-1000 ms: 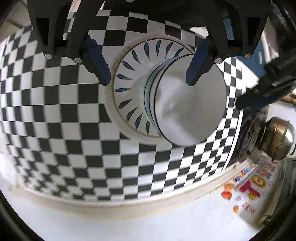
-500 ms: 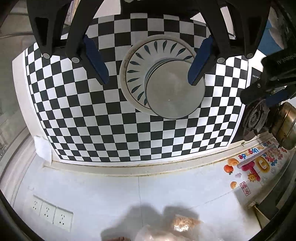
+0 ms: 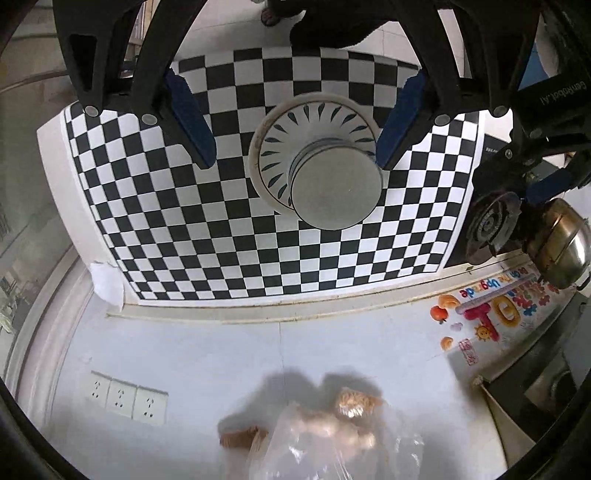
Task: Organize plates and bowls
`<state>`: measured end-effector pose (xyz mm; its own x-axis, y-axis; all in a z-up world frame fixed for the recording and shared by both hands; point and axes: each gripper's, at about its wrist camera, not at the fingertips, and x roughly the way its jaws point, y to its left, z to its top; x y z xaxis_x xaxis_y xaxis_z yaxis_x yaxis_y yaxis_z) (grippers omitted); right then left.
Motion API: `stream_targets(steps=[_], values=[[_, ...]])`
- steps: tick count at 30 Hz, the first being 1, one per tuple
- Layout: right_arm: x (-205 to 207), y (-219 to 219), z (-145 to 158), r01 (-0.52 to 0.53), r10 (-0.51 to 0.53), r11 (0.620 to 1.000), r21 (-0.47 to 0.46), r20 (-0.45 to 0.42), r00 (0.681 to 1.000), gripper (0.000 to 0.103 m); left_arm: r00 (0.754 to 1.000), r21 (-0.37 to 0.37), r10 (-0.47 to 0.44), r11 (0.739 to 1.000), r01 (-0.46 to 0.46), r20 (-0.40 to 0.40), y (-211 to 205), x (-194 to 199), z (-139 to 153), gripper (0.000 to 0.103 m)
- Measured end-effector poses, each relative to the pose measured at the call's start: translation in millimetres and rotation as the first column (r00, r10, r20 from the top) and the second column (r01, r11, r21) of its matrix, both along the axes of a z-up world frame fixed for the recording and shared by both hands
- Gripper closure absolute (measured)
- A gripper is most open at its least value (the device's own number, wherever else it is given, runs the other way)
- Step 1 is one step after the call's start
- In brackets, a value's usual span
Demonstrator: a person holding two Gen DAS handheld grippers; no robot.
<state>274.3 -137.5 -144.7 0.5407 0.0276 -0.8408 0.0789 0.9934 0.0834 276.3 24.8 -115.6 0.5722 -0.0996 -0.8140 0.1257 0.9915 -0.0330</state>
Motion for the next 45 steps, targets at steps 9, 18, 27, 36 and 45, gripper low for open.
stream_targets(steps=[9,18,27,36,45], values=[[-87,-5,65,-0.007,0.009,1.000,-0.021,0.102,0.995,0.012,0.994,0.003,0.024,1.000,-0.025,0.111,-6,-82,54,0.002],[-190,-3,117,0.009,0.000,0.999,-0.047,0.199,0.980,0.011,0.986,0.017,0.024,0.999,-0.027,0.164,-13,-169,85,0.002],[-257,0,146,0.008,0.010,0.998,-0.069,0.260,0.965,0.010,0.980,0.015,0.053,0.998,-0.056,0.190,-14,-231,96,0.002],[-292,-7,159,0.040,-0.014,0.996,-0.085,0.290,0.957,0.010,0.965,0.025,0.057,0.998,-0.066,0.258,-17,-263,110,0.002],[-298,-8,160,0.058,-0.028,0.994,-0.094,0.295,0.955,0.010,0.966,0.030,0.045,0.998,-0.055,0.254,-18,-268,109,0.002]])
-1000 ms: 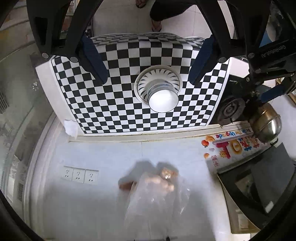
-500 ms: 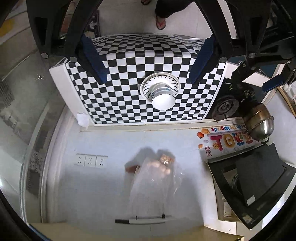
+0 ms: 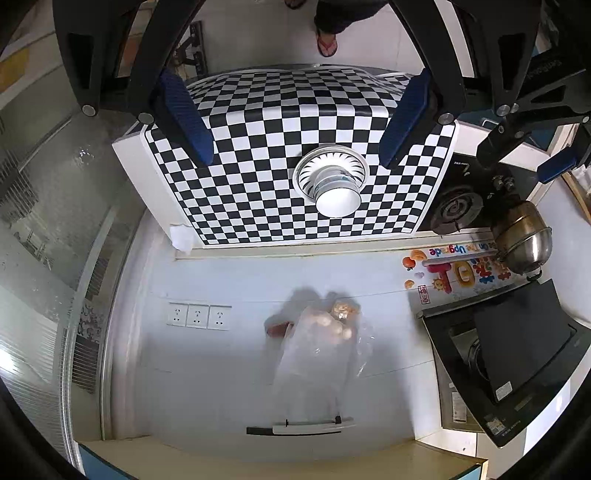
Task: Organize plates and bowls
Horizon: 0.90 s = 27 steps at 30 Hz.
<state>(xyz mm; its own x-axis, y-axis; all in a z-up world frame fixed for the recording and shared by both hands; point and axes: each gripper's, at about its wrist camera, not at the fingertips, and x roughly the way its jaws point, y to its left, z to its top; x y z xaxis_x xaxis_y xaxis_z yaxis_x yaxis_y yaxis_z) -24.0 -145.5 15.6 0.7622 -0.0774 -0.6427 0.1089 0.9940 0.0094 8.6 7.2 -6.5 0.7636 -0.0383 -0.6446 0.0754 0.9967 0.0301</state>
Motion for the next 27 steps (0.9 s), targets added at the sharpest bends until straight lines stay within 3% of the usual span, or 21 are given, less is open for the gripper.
stream_targets(steps=[27], values=[[8,1,0,0.017,-0.017,1.000,-0.004,0.012,1.000,0.010,1.000,0.012,0.011,1.000,-0.011,0.021,9,5,1,0.002]])
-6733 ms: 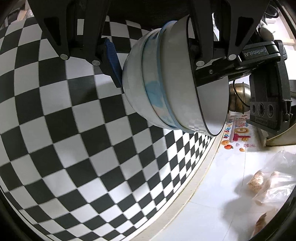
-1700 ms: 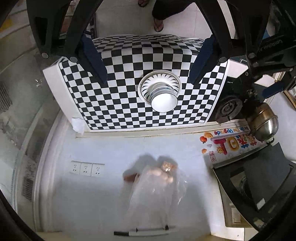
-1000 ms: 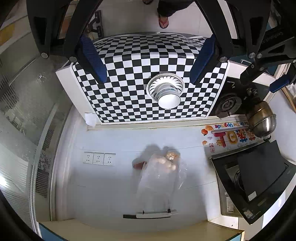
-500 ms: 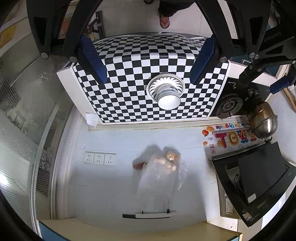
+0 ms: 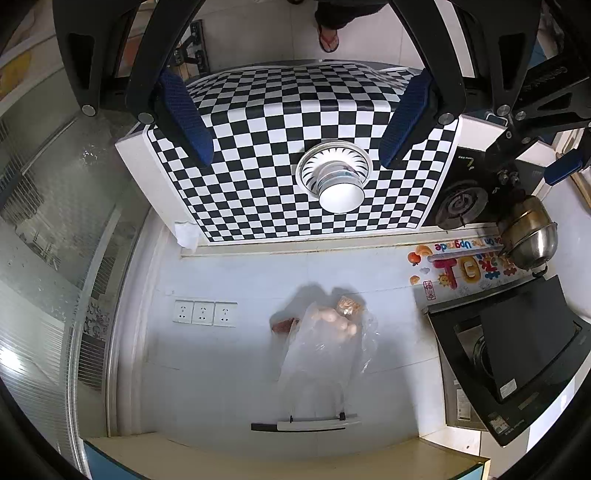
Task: Organize plates and bowls
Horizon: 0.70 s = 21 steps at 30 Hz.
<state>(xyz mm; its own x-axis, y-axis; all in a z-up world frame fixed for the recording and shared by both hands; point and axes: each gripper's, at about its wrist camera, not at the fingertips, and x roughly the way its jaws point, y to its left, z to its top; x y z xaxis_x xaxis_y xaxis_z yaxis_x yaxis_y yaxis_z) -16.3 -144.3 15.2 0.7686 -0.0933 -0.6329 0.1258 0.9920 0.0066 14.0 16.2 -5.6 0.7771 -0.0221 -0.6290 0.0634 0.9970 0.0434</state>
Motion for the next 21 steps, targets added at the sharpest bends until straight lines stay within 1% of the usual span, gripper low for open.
stream_targets(steps=[21], values=[[2.7,-5.7,-1.4,0.004,-0.004,1.000,0.001,-0.006,1.000,0.010,1.000,0.006,0.010,1.000,-0.010,-0.002,-4.1,1.9,1.9,0.002]])
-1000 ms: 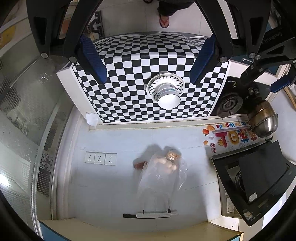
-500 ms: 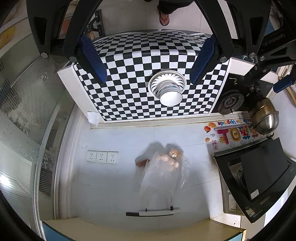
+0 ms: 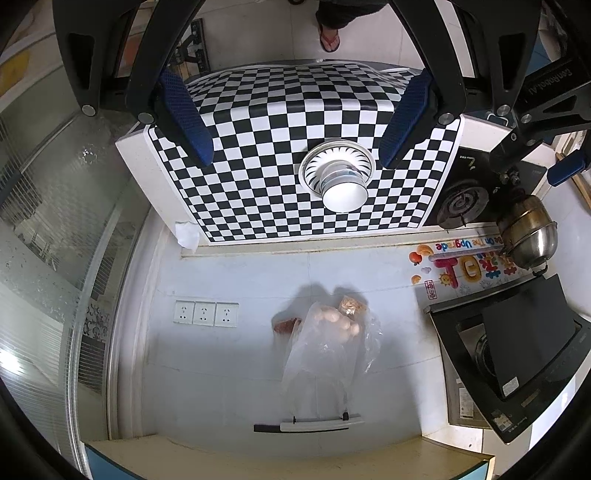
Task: Organize plates and bowls
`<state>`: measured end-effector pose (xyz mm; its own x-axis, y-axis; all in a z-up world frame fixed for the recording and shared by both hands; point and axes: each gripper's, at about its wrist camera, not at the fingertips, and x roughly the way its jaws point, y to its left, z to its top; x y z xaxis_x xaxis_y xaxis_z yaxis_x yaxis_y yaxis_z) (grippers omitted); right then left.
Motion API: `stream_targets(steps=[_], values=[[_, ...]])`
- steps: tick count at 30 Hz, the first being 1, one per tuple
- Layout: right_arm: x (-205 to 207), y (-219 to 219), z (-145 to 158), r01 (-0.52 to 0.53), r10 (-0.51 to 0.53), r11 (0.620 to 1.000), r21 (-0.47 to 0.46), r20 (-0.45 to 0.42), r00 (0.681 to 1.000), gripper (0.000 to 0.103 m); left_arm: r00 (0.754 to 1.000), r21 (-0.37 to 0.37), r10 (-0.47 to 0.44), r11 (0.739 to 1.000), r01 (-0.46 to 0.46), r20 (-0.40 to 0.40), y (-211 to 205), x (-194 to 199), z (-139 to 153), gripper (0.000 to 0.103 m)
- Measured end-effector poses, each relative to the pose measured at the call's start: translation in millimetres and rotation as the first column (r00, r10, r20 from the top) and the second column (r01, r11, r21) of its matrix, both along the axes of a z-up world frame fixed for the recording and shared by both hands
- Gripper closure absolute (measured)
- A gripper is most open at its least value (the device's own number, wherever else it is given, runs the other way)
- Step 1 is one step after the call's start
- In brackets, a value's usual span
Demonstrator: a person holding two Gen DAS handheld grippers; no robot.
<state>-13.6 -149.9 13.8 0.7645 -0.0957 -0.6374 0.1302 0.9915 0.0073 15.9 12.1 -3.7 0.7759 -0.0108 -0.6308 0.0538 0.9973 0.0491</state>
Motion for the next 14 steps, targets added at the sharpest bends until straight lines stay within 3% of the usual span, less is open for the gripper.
stream_targets(steps=[14], values=[[1.3,-0.6,-6.8,0.004,-0.004,1.000,-0.004,-0.011,1.000,0.010,1.000,0.000,0.007,1.000,-0.007,-0.006,-2.1,1.3,-5.2,0.002]])
